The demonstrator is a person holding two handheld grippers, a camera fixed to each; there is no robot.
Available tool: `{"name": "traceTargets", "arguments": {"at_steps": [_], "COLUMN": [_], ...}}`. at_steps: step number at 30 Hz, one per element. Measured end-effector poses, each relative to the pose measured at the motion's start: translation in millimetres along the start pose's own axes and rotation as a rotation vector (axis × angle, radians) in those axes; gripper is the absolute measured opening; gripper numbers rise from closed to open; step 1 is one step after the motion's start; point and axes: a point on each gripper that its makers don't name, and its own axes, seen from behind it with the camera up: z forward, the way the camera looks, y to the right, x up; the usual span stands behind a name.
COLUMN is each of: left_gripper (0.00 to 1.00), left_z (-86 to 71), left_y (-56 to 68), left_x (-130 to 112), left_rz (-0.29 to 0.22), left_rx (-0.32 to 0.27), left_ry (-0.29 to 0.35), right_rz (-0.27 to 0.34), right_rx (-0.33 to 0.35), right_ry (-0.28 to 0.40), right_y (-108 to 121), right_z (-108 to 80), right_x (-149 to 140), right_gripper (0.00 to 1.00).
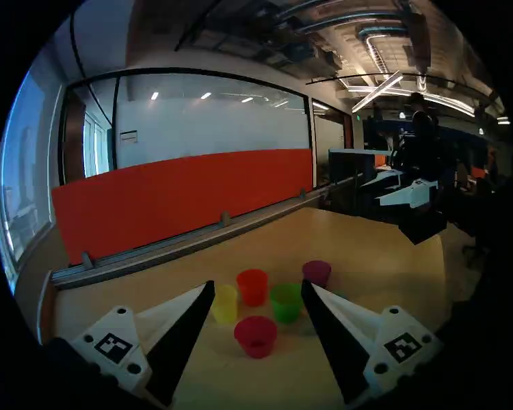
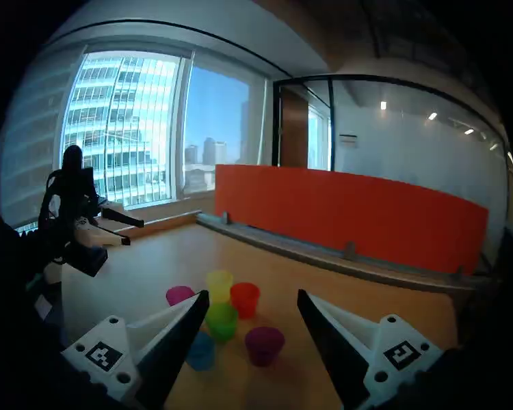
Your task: Pour water
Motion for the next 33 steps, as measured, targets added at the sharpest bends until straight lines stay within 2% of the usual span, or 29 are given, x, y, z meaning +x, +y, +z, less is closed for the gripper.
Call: {"name": "traceTargets", "arguments": {"at_steps": [6,18,27,33], "left_gripper": [0.94,0.94,0.94,0.94], "left_z": [4.6,12.4,16.6,19.2], "left_y": [10.4,22.0,26.0,23.3], "left_x": [-14.9,-32.5,-45.2,-47.8], "left_rz": [-0.003,-0.003,0.001,0.002], "left_rx": [-0.024,-0.051,-0.056,-0.049], "left_ry": [-0.026,-0.054,-0.072,-0.076], "right_rz": [-0.001,0.011,0.013,0.016], "right_rx": [-0.001,-0.003,-0.005,-0.001], "right_ry": [-0.015,-0.033,-0.051,-0.057], "right_y": [0.9,1.6,2.2,1.4], "right_z": [-1.4,0.3,2.6,4.8], "right_x": [-9.7,-20.0,-29.6,-33.4], "right_gripper": [1.00,1.00,1.00,1.00]}}
